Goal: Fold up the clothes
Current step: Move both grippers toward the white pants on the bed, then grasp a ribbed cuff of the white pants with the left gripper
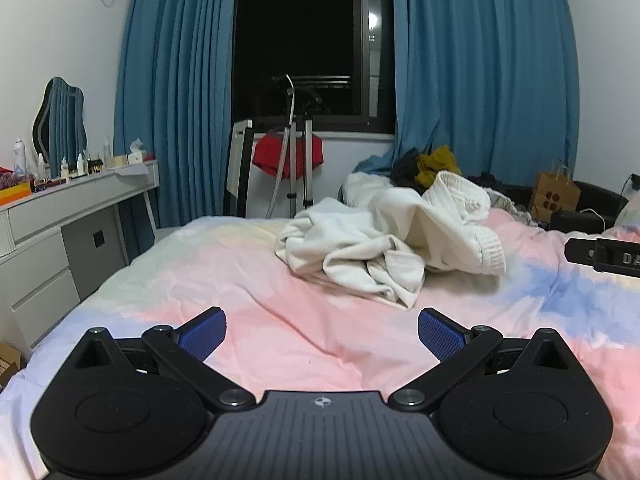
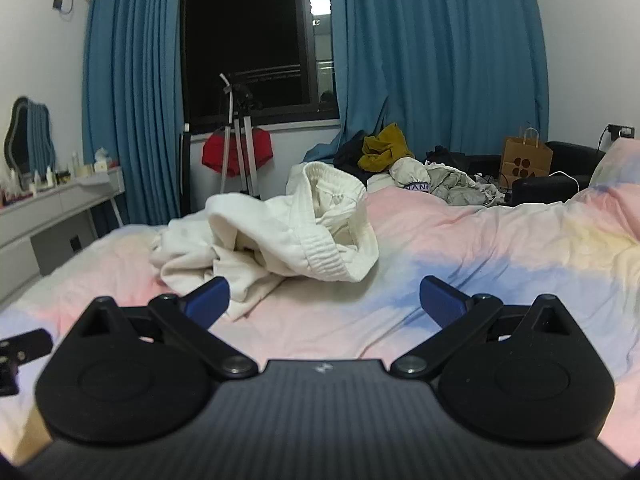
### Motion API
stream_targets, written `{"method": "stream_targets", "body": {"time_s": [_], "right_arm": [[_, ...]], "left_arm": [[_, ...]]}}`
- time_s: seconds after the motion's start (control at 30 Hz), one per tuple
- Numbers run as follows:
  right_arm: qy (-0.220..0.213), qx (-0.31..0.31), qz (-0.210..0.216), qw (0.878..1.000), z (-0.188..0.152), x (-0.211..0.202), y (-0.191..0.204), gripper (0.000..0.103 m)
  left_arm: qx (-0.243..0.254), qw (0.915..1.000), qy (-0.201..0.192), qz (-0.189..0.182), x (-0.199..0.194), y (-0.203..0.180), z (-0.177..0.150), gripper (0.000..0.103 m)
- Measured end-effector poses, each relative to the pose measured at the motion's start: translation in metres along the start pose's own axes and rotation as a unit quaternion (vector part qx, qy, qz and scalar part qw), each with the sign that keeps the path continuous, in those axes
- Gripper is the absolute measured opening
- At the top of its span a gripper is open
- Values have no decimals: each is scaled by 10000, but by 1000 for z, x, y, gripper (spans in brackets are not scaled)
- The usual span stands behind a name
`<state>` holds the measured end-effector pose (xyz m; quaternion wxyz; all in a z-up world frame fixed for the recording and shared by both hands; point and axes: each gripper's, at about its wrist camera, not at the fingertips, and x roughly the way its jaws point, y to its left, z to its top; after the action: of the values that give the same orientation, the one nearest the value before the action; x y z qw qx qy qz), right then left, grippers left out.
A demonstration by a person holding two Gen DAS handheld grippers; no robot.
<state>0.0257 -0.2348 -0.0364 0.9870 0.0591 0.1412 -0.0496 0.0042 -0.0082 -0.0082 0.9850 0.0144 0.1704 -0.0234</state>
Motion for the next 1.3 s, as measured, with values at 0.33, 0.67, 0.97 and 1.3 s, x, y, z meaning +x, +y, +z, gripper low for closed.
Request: {"method": "stream_targets", "body": {"time_s": [0.33,0.67,0.97,1.3], "right_arm": [[-317,315,-96,9990,87,40,-11,103],[-341,-234,-460,9981,125,107,-6,103],[536,553,-577,9954,37,47,-46,103],[385,930,-495,9937,2,35,-83,103]], "left_arm": [[35,9985,-493,-241,25,-13,72,103],[-288,9984,-412,-275,14,3,91,103],[-192,9978,160,-613,76,-14,78,100],[736,9892,184,-1257,205,-152,109,98]]}}
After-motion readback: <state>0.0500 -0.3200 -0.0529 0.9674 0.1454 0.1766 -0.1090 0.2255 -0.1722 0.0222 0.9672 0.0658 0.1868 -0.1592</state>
